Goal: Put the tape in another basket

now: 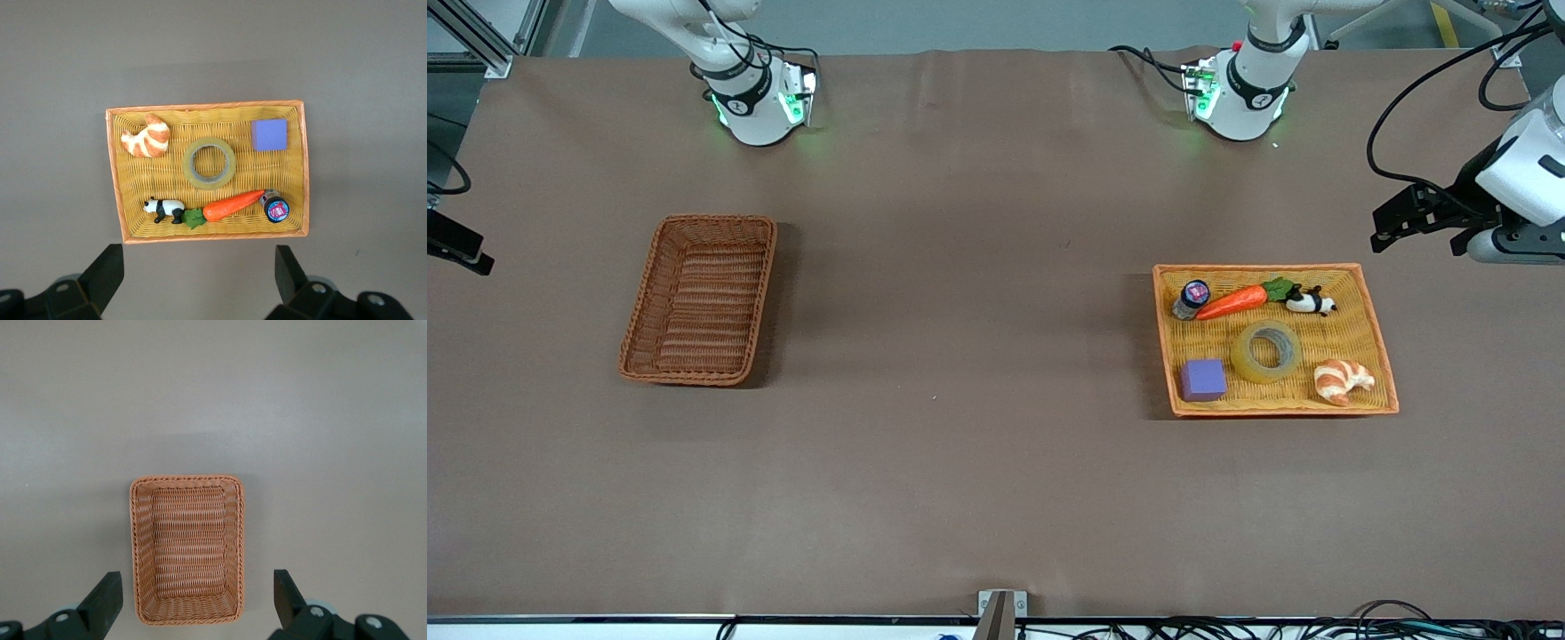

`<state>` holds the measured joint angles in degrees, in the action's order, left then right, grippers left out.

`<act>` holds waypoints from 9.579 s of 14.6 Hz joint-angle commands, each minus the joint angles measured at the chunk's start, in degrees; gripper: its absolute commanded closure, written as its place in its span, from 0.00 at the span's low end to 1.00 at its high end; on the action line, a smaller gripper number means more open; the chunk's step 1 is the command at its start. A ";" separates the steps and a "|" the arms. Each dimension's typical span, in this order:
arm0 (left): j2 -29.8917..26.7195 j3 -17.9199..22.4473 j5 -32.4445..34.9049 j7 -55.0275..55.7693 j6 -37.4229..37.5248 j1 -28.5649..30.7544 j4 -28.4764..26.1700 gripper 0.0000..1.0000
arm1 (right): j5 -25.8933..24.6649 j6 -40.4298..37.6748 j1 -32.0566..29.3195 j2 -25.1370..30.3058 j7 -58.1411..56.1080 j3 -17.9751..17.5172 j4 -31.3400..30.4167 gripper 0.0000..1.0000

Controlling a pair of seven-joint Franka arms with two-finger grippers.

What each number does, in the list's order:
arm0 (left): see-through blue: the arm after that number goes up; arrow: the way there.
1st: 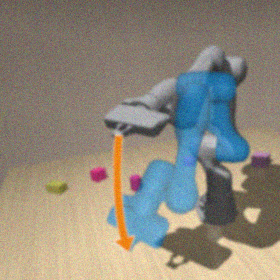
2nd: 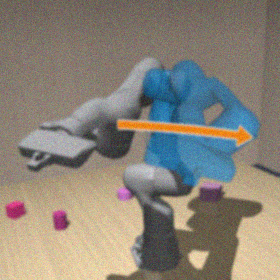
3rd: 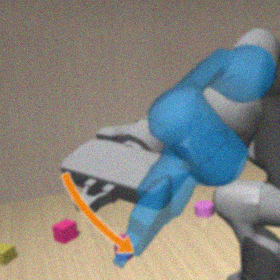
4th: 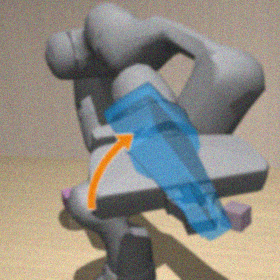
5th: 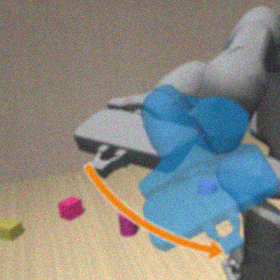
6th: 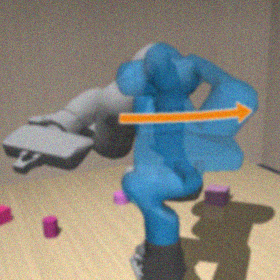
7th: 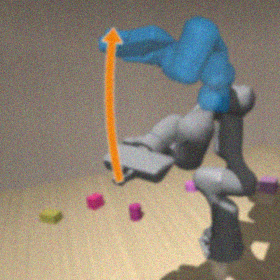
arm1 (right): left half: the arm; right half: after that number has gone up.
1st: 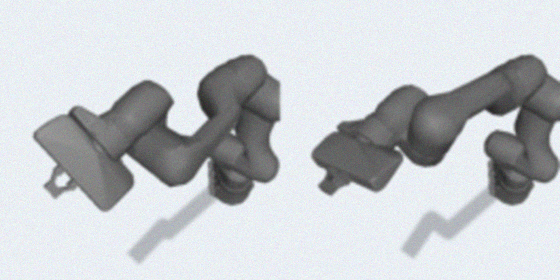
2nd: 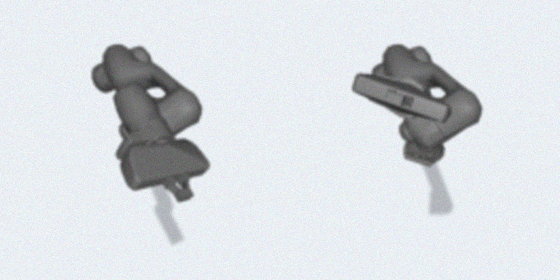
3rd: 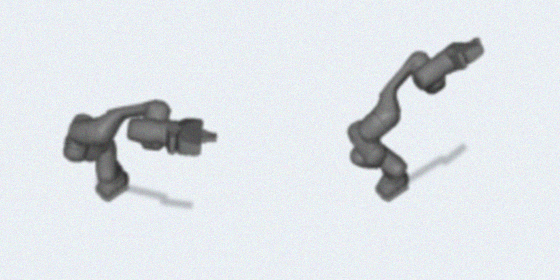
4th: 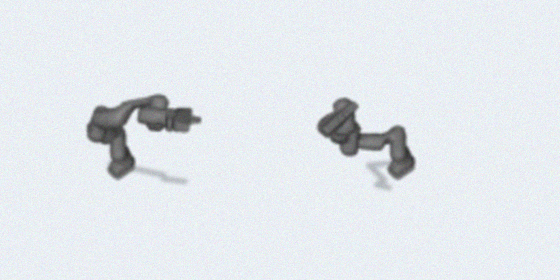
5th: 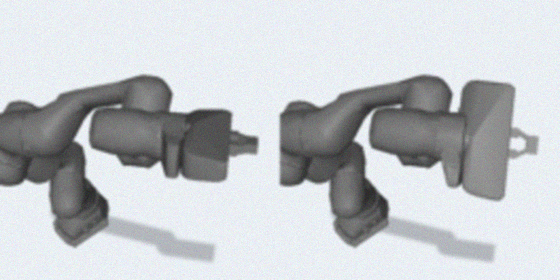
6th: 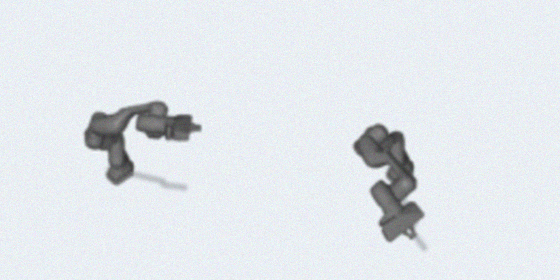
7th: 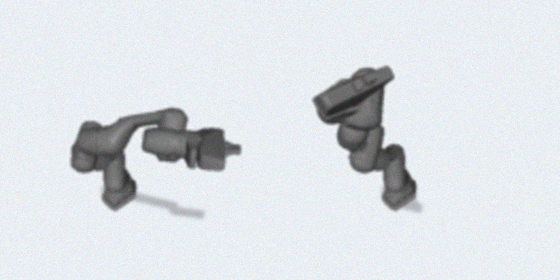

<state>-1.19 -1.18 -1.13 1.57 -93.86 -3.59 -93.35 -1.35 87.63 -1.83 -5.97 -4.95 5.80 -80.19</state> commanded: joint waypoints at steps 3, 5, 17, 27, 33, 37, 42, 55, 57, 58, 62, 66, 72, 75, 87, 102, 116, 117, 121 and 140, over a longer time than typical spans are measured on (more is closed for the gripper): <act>-0.93 0.22 0.69 0.98 0.34 -0.46 -0.43 0.00 | 2.83 -0.44 -1.85 1.22 -0.23 0.71 -1.19 0.00; -0.49 0.31 1.31 0.71 0.25 -0.46 -0.34 0.00 | 2.84 -0.70 -2.39 1.22 0.20 -0.16 -1.37 0.00; 8.82 2.41 1.22 0.01 -1.41 -0.19 -2.53 0.00 | 2.05 -0.35 -1.86 1.40 2.84 -1.93 -1.99 0.00; 16.46 2.41 1.49 -0.08 -33.29 0.16 -22.13 0.00 | 0.47 0.53 0.07 1.22 3.63 -1.40 -2.07 0.00; 23.24 2.41 1.49 0.10 -39.11 1.56 -24.41 0.00 | 0.73 0.17 -0.90 1.31 3.64 -1.58 -1.99 0.00; 25.97 2.41 1.40 0.18 -47.81 1.74 -27.41 0.37 | 0.64 0.00 -0.72 1.40 3.64 -1.58 -1.81 0.00; 25.18 2.50 1.40 1.06 -47.82 1.74 -28.55 1.00 | 0.82 -0.26 -1.51 1.40 3.64 -1.75 -2.07 0.00; 16.83 -8.29 1.49 2.91 -19.36 0.78 -8.79 0.99 | 0.82 -1.23 -1.25 1.49 3.46 -1.67 -2.08 0.00; 18.40 -13.12 1.66 7.36 -19.26 0.43 -6.59 0.99 | 0.82 -1.32 -1.25 1.48 3.46 -1.67 -2.16 0.00; 19.80 -15.75 1.66 10.52 -19.26 0.08 -4.49 0.97 | 0.82 -1.32 -1.25 1.48 3.46 -1.67 -2.16 0.00; 26.39 -22.18 4.36 23.00 -19.26 -4.22 3.33 0.96 | 0.82 -1.32 -1.33 1.31 3.37 -1.67 -2.16 0.00; 36.40 -25.36 14.84 38.48 -19.26 -13.88 9.66 0.97 | 0.82 -1.23 -1.33 1.31 3.37 -1.67 -2.25 0.00; 49.60 -23.60 14.85 46.41 -19.87 -26.19 21.54 0.94 | 0.73 -0.88 -1.34 1.31 3.28 -1.58 -2.51 0.00; 53.03 -23.25 14.85 47.12 -22.67 -29.02 23.91 0.91 | 0.82 -0.70 -1.42 1.31 3.37 -1.58 -2.51 0.00; 44.89 -22.46 14.58 49.41 -14.82 -24.72 21.73 0.00 | 1.35 2.27 4.54 0.08 3.64 -1.93 -2.51 0.00; 13.94 -21.58 10.01 26.21 -9.50 0.06 3.62 0.01 | 1.18 46.35 23.17 -13.63 22.26 -15.64 -29.89 0.00; -1.72 -2.60 1.13 0.28 -3.53 -0.01 1.42 0.00 | -0.06 61.87 25.03 -24.53 22.71 -16.17 -33.89 0.00; -0.85 -1.99 1.05 1.06 -3.35 -0.45 2.03 0.00 | 0.03 61.87 25.03 -24.62 22.71 -16.17 -33.80 0.00; 0.13 0.39 1.05 1.24 0.43 -1.51 2.65 0.00 | -0.93 61.78 26.08 -25.14 24.64 -16.17 -33.80 0.07; 1.54 0.57 -0.80 1.59 -1.24 -1.51 3.00 0.00 | -1.99 27.09 18.35 -8.21 24.32 -9.96 -26.15 1.00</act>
<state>0.02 -1.15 -1.39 3.26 -95.03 -4.65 -91.43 -3.27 118.31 18.44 -21.31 23.24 -8.01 -103.19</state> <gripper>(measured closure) 0.000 0.780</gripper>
